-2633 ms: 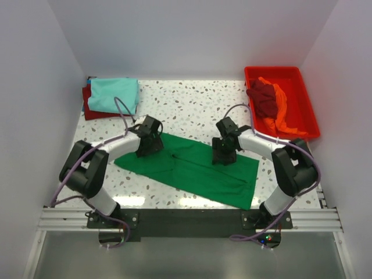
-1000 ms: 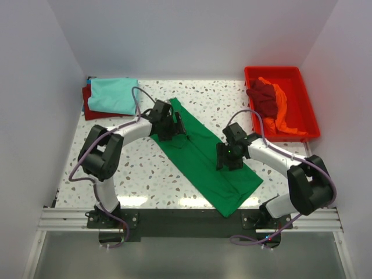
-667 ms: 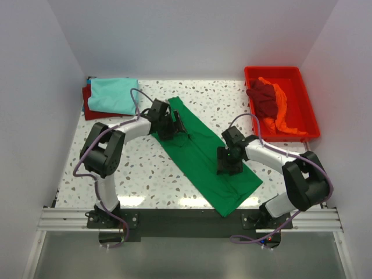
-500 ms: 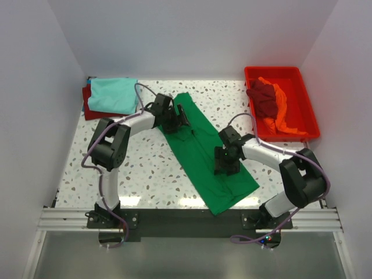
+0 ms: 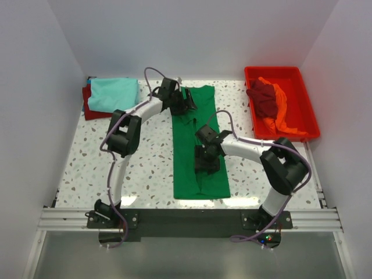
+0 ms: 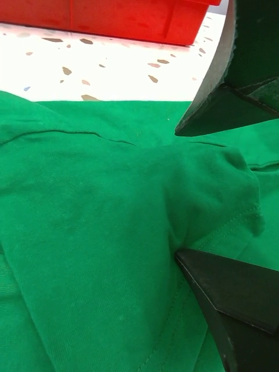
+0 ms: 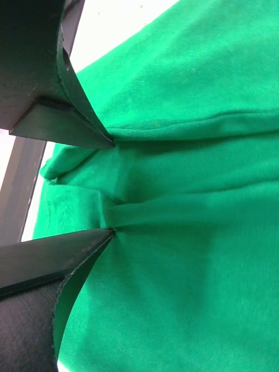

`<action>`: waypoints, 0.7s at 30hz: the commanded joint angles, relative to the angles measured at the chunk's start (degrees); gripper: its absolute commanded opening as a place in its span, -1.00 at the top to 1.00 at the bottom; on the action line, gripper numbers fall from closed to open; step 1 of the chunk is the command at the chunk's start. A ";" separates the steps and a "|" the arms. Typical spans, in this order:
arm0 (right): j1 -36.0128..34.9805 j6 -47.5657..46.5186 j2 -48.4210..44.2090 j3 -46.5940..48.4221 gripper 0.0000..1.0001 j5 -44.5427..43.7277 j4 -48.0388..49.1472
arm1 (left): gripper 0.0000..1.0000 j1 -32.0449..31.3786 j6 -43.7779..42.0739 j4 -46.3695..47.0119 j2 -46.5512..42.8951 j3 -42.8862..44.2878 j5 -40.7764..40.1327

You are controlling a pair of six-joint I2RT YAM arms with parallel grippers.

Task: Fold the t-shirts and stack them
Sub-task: Fold the tshirt

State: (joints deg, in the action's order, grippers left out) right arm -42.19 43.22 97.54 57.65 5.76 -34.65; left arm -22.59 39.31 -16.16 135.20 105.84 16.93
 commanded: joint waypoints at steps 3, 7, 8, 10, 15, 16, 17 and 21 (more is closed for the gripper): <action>-1.22 1.17 6.69 5.53 -0.22 2.68 -0.50 | -0.69 2.90 -7.84 -4.05 9.02 5.15 -4.36; -1.84 -0.33 9.42 11.42 -0.23 2.33 -2.96 | -0.69 2.90 -10.12 -2.39 9.47 7.36 -2.43; -2.01 -0.77 9.25 12.22 -0.23 2.33 -3.92 | -0.69 2.90 -10.30 -1.95 8.86 7.19 -1.56; -2.19 -1.38 8.21 14.67 -0.23 2.24 -5.42 | -0.70 2.81 -10.57 -0.37 6.32 6.49 -0.33; -2.36 -3.49 2.76 17.50 -0.24 1.19 -11.13 | -0.77 2.55 -11.09 1.92 -3.24 5.69 2.32; -2.37 -3.58 1.70 17.32 -0.24 0.57 -11.83 | -0.77 2.55 -11.10 2.10 -4.66 5.69 3.10; -2.37 -3.84 -0.92 16.89 -0.24 0.31 -13.06 | -0.78 2.38 -11.18 2.10 -7.64 5.60 3.55; -2.45 -3.50 -6.91 10.49 -0.24 -1.71 -14.65 | -0.79 1.67 -11.80 0.96 -16.26 1.06 4.26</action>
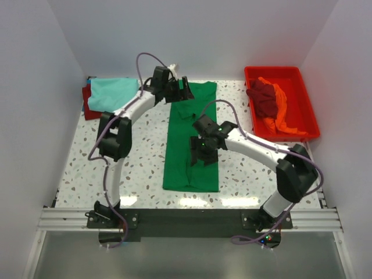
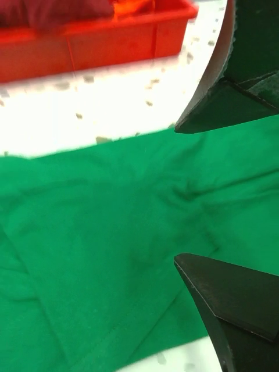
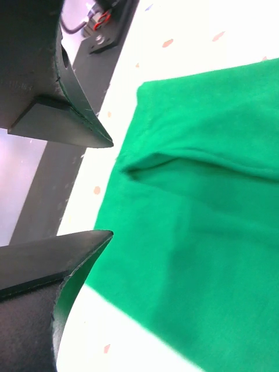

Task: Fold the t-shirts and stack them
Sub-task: Fold the tshirt

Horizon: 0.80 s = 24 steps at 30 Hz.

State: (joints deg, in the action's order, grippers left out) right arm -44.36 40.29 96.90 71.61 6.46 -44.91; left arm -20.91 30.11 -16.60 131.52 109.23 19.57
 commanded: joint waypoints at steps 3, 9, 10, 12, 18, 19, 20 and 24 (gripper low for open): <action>-0.29 0.66 -9.96 -9.80 -0.23 -3.12 -3.88 | -0.79 -1.24 -2.68 -0.01 -20.76 -10.92 -0.76; -0.29 2.77 -13.58 -17.55 -0.12 -4.26 -1.94 | -0.72 -5.54 -3.65 -7.21 -33.60 -31.48 -7.62; -0.20 2.86 -13.58 -17.91 -0.11 -4.26 -1.85 | -0.72 -6.07 -3.48 -7.83 -34.83 -33.88 -8.66; -0.29 3.47 -13.50 -18.79 -0.09 -4.09 -0.98 | -0.71 -7.74 -2.61 -9.41 -38.35 -40.63 -10.16; -0.29 4.18 -12.00 -22.21 0.00 -4.88 1.22 | -0.68 -11.17 2.93 -8.19 -47.14 -57.17 -11.14; -0.29 4.27 -11.83 -22.83 0.01 -4.44 1.92 | -0.68 -11.52 3.46 -8.36 -47.93 -58.59 -11.48; -0.20 4.62 -11.74 -23.36 0.03 -3.22 3.49 | -0.68 -11.96 3.90 -8.45 -49.51 -59.91 -11.75; -0.29 4.62 -11.21 -25.12 0.09 -1.80 6.14 | -0.68 -12.32 5.92 -8.80 -53.03 -65.71 -12.54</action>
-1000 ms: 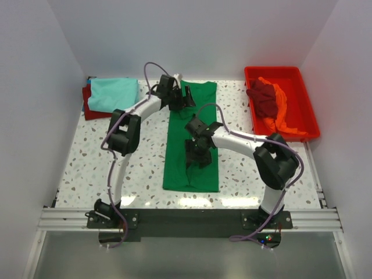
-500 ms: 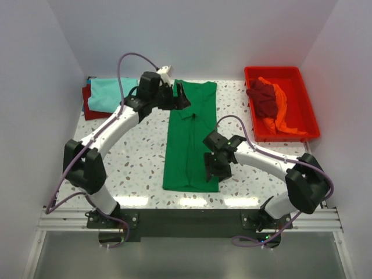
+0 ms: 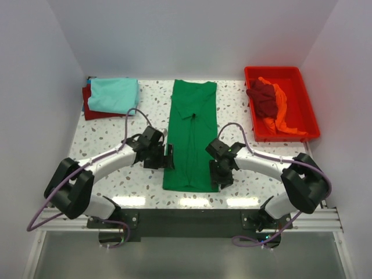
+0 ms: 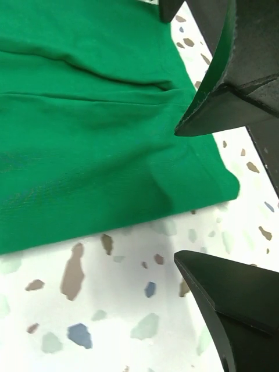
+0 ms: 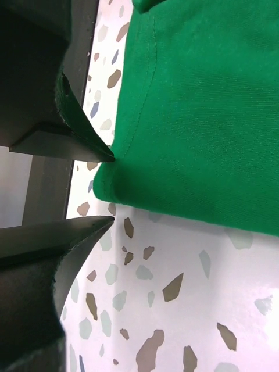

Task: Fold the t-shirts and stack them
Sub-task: Fold the tshirt

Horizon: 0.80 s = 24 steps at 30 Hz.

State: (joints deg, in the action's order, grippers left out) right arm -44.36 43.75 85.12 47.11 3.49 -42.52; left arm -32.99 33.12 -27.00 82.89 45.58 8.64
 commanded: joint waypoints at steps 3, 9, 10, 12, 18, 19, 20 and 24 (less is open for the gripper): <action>-0.20 0.81 1.62 -1.05 0.11 1.70 5.43 | -0.68 -0.23 3.96 1.25 -5.99 -4.36 -1.61; -0.29 0.73 5.40 -2.99 0.20 3.54 8.42 | -0.68 -0.41 4.93 -0.32 -8.88 -6.64 -2.31; -0.29 0.46 5.93 -2.99 0.21 3.63 8.68 | -0.68 -0.32 4.93 -0.50 -9.24 -6.91 -3.19; -0.20 -0.06 6.98 -2.82 0.25 3.72 8.51 | -0.67 -0.58 4.58 -2.08 -9.41 -7.35 -4.59; -0.20 -1.03 9.71 -1.76 0.38 3.46 8.07 | -0.67 -0.93 4.67 -1.39 -9.76 -9.02 -4.26; -0.29 -1.03 9.97 -1.59 0.38 3.54 7.63 | -0.66 -1.28 4.93 -1.04 -9.85 -9.37 -3.38; -0.29 -1.12 9.98 -1.41 0.40 3.55 7.46 | -0.64 -1.46 5.63 -1.03 -9.77 -9.72 -3.37; -0.20 -1.03 9.36 -2.02 0.40 3.55 7.01 | -0.61 -2.78 6.95 -0.34 -9.85 -11.30 -2.15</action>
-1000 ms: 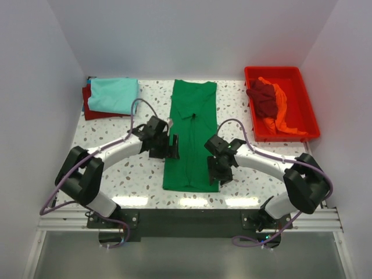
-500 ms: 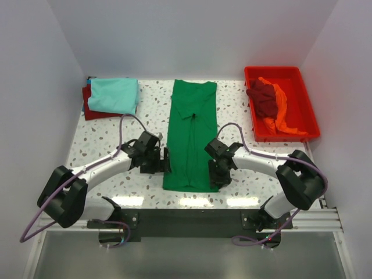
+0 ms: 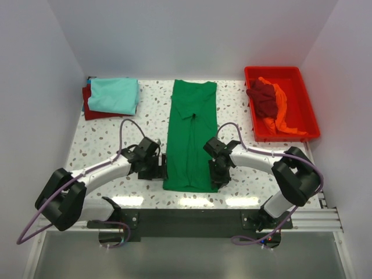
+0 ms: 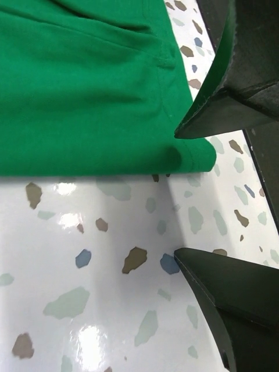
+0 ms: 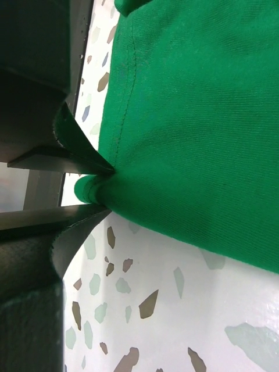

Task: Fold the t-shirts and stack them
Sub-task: Fold the tshirt

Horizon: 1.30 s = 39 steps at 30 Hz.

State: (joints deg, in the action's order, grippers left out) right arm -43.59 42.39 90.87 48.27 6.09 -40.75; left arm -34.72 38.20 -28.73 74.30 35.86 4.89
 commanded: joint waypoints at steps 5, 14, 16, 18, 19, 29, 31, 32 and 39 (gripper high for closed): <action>-0.97 0.15 4.05 -3.10 0.39 1.29 5.42 | -0.49 -2.10 3.81 3.77 -1.35 -3.68 3.81; -1.05 0.50 3.17 -3.71 0.34 1.47 5.33 | -0.27 -4.13 4.34 3.42 -0.12 -4.04 5.49; -1.05 0.76 2.56 -3.89 0.30 1.38 5.07 | -0.27 -4.48 4.34 3.42 0.31 -4.30 5.57; -0.97 0.94 2.21 -4.24 0.23 1.38 5.07 | -0.24 -4.83 4.52 3.25 0.58 -4.65 5.75; -0.97 1.03 2.03 -4.32 0.22 1.30 4.89 | -0.22 -5.18 4.52 3.33 0.84 -4.74 5.84; -1.05 1.90 0.89 -6.08 0.20 1.82 5.51 | -0.04 -5.89 5.84 1.83 1.11 -5.27 5.05; -0.97 1.82 1.06 -6.17 0.21 2.17 5.77 | 0.03 -6.24 5.75 2.27 1.11 -5.53 5.66; -0.97 1.82 1.15 -6.26 0.24 2.35 5.77 | 0.08 -6.24 5.84 2.80 1.11 -5.80 5.92; -0.97 1.73 1.06 -6.44 0.53 3.40 5.33 | 0.75 -7.12 5.57 3.33 0.94 -5.80 6.19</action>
State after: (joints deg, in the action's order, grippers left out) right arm -43.62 43.66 88.86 45.36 10.24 -37.63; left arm -41.12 44.03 -24.29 74.81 31.73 11.81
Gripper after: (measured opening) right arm 0.275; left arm 0.161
